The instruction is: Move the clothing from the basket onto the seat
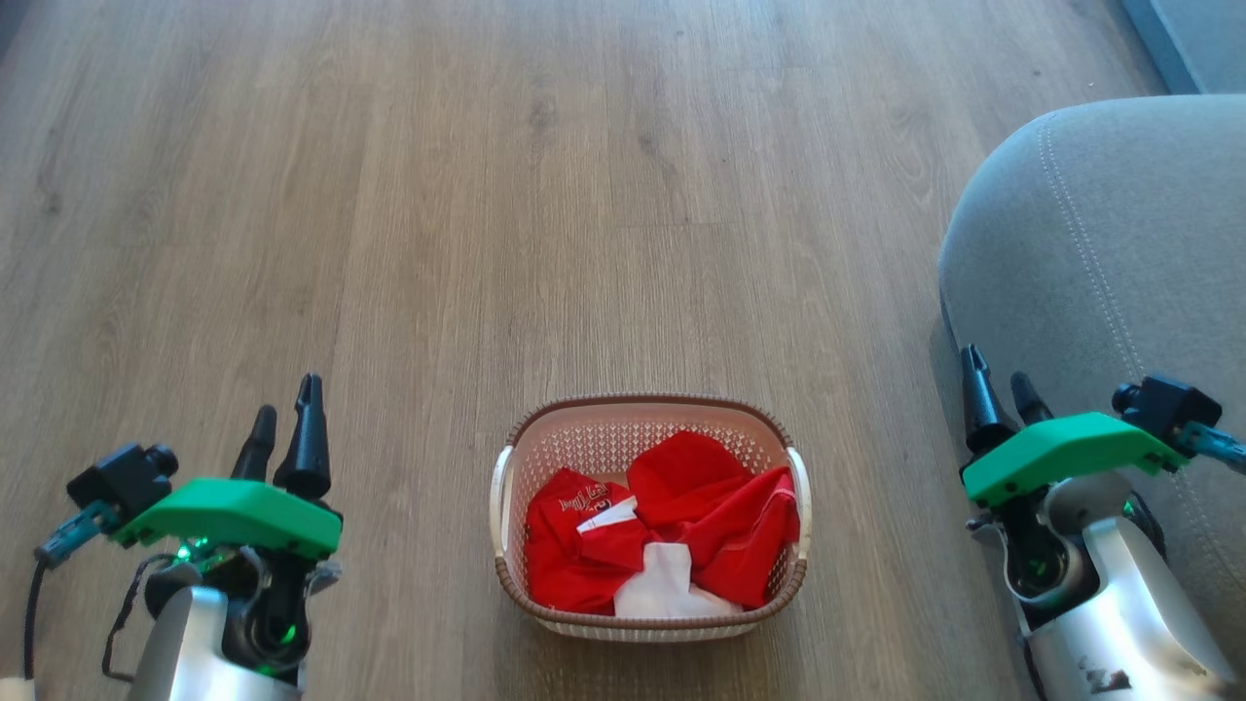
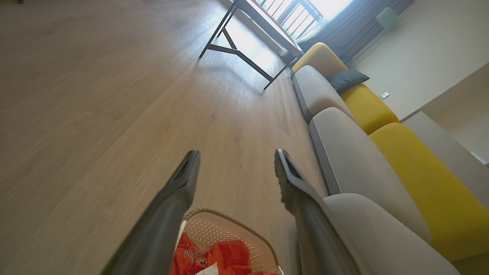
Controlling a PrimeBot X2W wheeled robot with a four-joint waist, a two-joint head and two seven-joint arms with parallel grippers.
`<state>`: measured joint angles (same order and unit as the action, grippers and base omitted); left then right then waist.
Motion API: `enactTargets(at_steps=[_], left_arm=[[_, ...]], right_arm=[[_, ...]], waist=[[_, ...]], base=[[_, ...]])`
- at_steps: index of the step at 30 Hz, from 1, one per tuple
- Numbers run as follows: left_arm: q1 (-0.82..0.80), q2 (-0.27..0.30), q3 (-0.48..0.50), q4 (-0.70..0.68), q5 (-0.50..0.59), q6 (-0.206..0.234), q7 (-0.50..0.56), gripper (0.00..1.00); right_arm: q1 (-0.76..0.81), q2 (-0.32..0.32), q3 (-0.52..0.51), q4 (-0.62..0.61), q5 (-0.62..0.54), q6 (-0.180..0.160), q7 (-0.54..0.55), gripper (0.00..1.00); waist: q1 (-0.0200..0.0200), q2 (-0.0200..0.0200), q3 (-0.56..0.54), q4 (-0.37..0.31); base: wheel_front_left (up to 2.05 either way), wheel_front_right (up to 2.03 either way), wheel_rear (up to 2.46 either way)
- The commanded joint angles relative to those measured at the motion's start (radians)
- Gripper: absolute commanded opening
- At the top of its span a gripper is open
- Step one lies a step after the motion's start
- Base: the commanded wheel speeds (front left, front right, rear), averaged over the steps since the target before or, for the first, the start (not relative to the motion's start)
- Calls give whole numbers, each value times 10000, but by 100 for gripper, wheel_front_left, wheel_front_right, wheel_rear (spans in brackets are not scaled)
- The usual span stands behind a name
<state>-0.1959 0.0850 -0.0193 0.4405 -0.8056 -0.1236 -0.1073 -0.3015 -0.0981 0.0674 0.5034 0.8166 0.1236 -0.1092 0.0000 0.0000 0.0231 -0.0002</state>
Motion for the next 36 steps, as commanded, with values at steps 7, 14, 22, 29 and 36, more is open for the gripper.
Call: enactTargets(at_steps=[7,14,22,29,36], left_arm=[[-926,303,105,-283,1213,-45,-331,100],[-1165,299,108,-224,2207,-50,-539,100],[-1396,273,281,35,3367,-55,-776,100],[-1638,243,381,303,4356,-59,-982,100],[-1855,211,441,467,5270,-64,-1190,100]], right_arm=[[-901,-202,345,-177,-1050,48,-327,100],[-1157,-248,583,-97,-1843,52,-532,100],[-1458,-329,767,-3,-2730,56,-766,100],[-1718,-379,887,93,-3523,60,-970,100],[-1905,-404,1011,169,-4322,64,-1175,100]], waist=[[0,0,37,-6],[0,0,63,-25],[0,0,105,-31],[0,0,111,-29],[0,0,103,-38]], base=[[0,0,0],[0,0,0],[0,0,0],[0,0,0],[0,0,0]])
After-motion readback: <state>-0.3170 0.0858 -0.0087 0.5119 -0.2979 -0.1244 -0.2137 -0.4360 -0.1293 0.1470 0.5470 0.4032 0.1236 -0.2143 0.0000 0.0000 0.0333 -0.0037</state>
